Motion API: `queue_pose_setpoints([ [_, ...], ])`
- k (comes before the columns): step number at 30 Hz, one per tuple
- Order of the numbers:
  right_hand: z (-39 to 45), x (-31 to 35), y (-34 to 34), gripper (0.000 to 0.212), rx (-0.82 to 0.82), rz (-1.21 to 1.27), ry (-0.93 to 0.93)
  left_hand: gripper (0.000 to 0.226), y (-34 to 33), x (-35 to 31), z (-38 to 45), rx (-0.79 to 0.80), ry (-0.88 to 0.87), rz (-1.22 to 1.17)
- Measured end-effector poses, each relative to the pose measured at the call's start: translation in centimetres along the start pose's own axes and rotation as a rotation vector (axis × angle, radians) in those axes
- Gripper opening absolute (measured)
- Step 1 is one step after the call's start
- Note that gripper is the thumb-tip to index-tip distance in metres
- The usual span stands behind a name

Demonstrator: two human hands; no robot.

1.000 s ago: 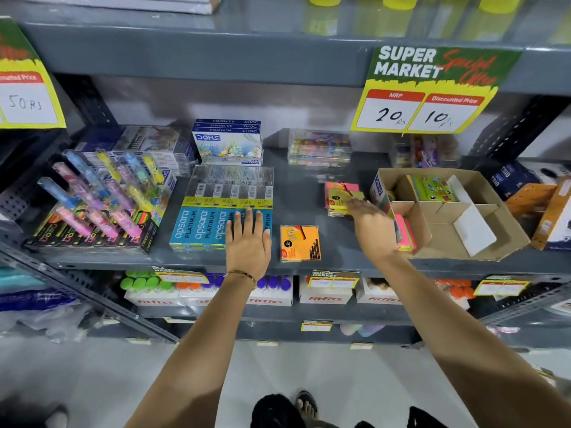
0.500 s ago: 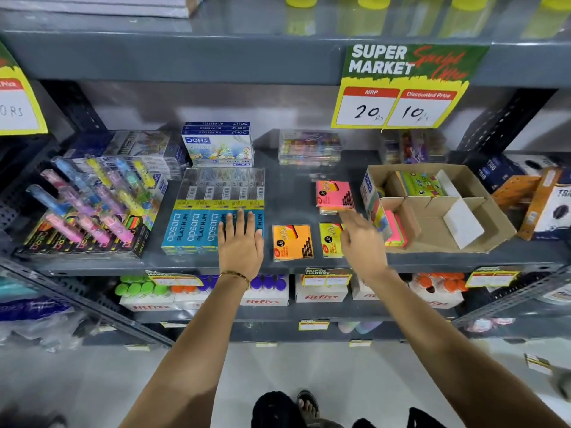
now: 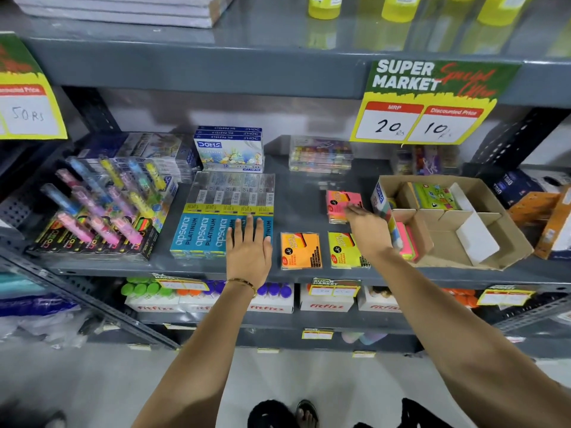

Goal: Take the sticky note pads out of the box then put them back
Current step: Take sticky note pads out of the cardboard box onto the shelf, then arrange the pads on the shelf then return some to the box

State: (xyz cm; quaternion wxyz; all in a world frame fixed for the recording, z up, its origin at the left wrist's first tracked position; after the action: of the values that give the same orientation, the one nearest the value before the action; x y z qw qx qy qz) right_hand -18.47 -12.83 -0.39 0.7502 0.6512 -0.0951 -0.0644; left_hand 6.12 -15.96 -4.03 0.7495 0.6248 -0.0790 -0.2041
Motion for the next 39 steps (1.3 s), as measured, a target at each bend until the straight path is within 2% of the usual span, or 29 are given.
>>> queue_pose_setpoints([
  [2,0.1,0.9,0.8,0.060,-0.088,0.028,0.019,0.048,0.1,-0.1,0.0,-0.008,0.000,-0.003],
  [6,0.0,5.0,1.9,0.060,-0.216,0.014,0.197,0.048,0.0,0.0,0.0,-0.004,0.002,0.002],
  [8,0.3,6.9,1.4,0.060,-0.146,0.011,0.219,0.048,0.0,0.0,0.1,0.003,0.007,0.003],
  [11,1.0,8.5,-1.0,0.053,0.060,-0.077,0.215,0.048,-0.1,0.0,0.1,0.013,0.009,-0.006],
  [14,1.1,8.6,-2.0,0.048,0.103,-0.056,0.212,0.048,-0.2,0.1,0.1,0.012,0.009,-0.005],
  [17,1.3,6.6,-1.0,0.057,-0.002,0.113,0.138,0.048,-0.2,0.1,0.1,0.010,0.006,-0.011],
  [19,1.7,3.9,-0.4,0.060,-0.044,0.118,0.013,0.049,-0.3,0.0,0.1,0.017,0.011,-0.019],
  [21,1.8,1.7,-0.5,0.065,0.037,0.088,-0.099,0.048,-0.3,0.0,0.1,0.014,0.015,-0.011],
  [23,1.3,0.6,-0.9,0.064,0.116,0.055,-0.116,0.048,-0.2,0.0,0.1,0.009,0.013,-0.012],
  [28,0.1,0.0,0.0,0.065,0.028,0.012,-0.023,0.048,-0.2,0.1,0.0,0.004,0.006,-0.015],
  [30,-0.7,0.8,0.9,0.065,-0.080,0.059,0.002,0.049,-0.2,0.0,0.0,0.002,0.007,-0.009],
  [34,-4.6,5.1,1.9,0.060,-0.290,0.126,0.232,0.049,-0.3,0.0,0.1,0.019,0.008,0.002],
  [37,-7.4,8.1,0.6,0.069,-0.230,0.118,0.346,0.049,-0.3,0.0,0.1,0.022,0.005,-0.014],
  [39,-8.3,9.1,-0.3,0.067,-0.182,0.054,0.365,0.049,-0.3,0.0,0.1,0.017,0.002,-0.020],
])
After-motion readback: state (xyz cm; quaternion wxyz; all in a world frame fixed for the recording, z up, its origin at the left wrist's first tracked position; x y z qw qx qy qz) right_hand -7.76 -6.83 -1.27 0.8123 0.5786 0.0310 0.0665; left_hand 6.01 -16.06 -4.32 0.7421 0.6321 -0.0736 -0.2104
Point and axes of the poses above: each hand's wrist, its own z-axis towards the middle knuckle, its own y-axis out of the back of the hand, x = y × z, the point moved 5 cm from there along z, towards the middle knuckle, and after that the axes turned 5 degrees about -y, right-handed, at the moved point
